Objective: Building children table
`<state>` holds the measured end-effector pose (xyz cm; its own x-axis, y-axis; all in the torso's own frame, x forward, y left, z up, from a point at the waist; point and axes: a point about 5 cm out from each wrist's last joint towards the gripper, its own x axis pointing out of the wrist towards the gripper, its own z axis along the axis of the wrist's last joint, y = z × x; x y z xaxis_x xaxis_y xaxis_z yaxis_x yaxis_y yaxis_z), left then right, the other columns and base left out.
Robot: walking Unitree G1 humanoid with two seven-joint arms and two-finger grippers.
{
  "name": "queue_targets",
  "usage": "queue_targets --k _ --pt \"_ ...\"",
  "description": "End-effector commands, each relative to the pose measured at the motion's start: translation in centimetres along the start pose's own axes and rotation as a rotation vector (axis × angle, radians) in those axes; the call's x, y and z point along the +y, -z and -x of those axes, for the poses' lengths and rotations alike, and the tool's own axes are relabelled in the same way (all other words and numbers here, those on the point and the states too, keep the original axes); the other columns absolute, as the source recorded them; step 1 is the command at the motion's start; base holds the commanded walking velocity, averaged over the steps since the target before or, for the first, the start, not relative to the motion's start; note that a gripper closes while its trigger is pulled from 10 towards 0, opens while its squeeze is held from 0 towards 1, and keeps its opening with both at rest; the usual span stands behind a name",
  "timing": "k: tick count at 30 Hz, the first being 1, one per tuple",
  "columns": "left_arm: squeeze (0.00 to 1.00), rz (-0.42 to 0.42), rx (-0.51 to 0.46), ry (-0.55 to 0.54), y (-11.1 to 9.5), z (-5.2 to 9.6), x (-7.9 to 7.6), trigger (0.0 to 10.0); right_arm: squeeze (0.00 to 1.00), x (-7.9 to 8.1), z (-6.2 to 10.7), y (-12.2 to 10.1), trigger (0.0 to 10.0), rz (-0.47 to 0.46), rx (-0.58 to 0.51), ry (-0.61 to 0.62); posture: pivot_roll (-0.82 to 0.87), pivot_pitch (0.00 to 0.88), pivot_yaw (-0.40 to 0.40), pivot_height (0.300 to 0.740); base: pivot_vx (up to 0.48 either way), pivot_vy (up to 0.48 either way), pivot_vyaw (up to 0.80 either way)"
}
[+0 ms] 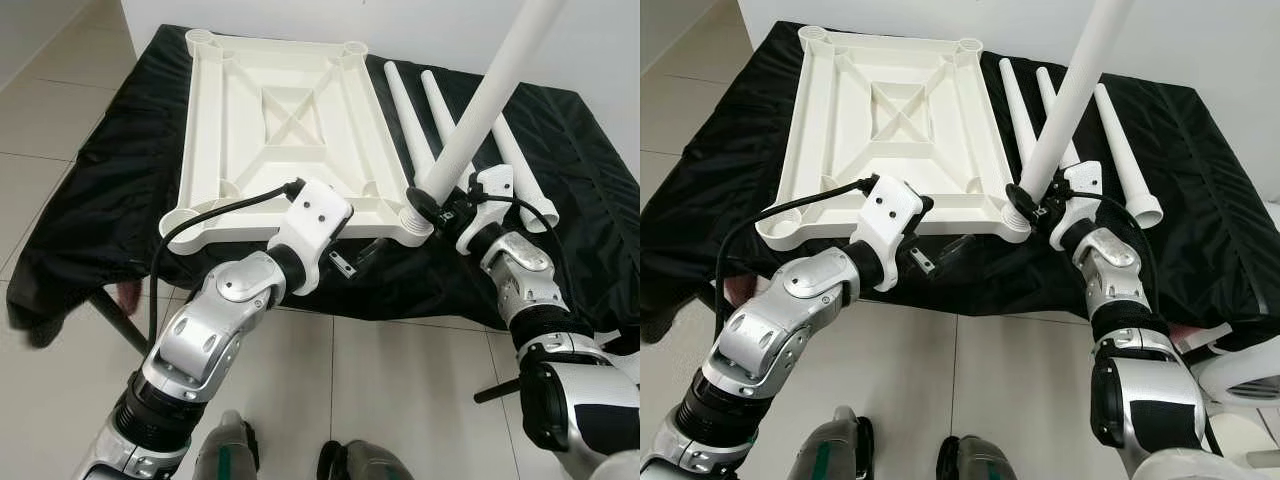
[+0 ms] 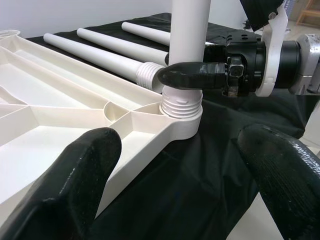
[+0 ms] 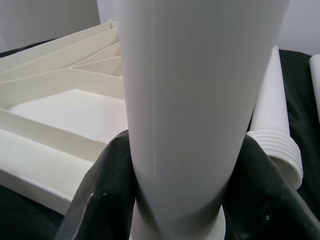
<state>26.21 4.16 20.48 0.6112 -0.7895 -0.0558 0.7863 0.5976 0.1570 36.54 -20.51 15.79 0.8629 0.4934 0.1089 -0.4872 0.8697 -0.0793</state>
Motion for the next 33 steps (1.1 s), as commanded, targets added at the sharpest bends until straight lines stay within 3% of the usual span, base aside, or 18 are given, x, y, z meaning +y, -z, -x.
queue_targets --k 1,7,17,19,33 --pt "0.00 -0.002 -0.008 0.010 -0.1 -0.1 -0.3 10.0 0.00 0.2 0.4 0.9 10.0 -0.029 0.017 0.019 0.11 0.064 -0.108 0.740 0.000 0.000 0.00" --pt "0.00 0.001 -0.005 0.017 0.0 -0.1 -0.6 10.0 0.00 0.9 0.2 0.6 10.0 -0.084 -0.077 0.107 0.11 0.065 -0.106 0.740 0.000 0.000 0.00" --pt "0.00 0.003 -0.004 0.022 0.1 -0.1 -0.7 10.0 0.00 1.3 0.1 0.4 10.0 -0.073 -0.109 0.219 0.11 0.063 -0.108 0.740 0.000 0.000 0.00" --pt "0.00 0.001 -0.004 0.023 0.1 -0.1 -0.7 10.0 0.00 2.4 0.0 0.8 10.0 -0.053 -0.110 0.349 0.11 0.056 -0.109 0.740 0.000 0.000 0.00" --pt "0.00 -0.001 -0.001 0.023 0.1 0.0 -0.7 10.0 0.00 4.8 -0.3 0.8 10.0 -0.091 -0.135 0.565 0.12 0.063 -0.106 0.740 0.000 0.000 0.00"
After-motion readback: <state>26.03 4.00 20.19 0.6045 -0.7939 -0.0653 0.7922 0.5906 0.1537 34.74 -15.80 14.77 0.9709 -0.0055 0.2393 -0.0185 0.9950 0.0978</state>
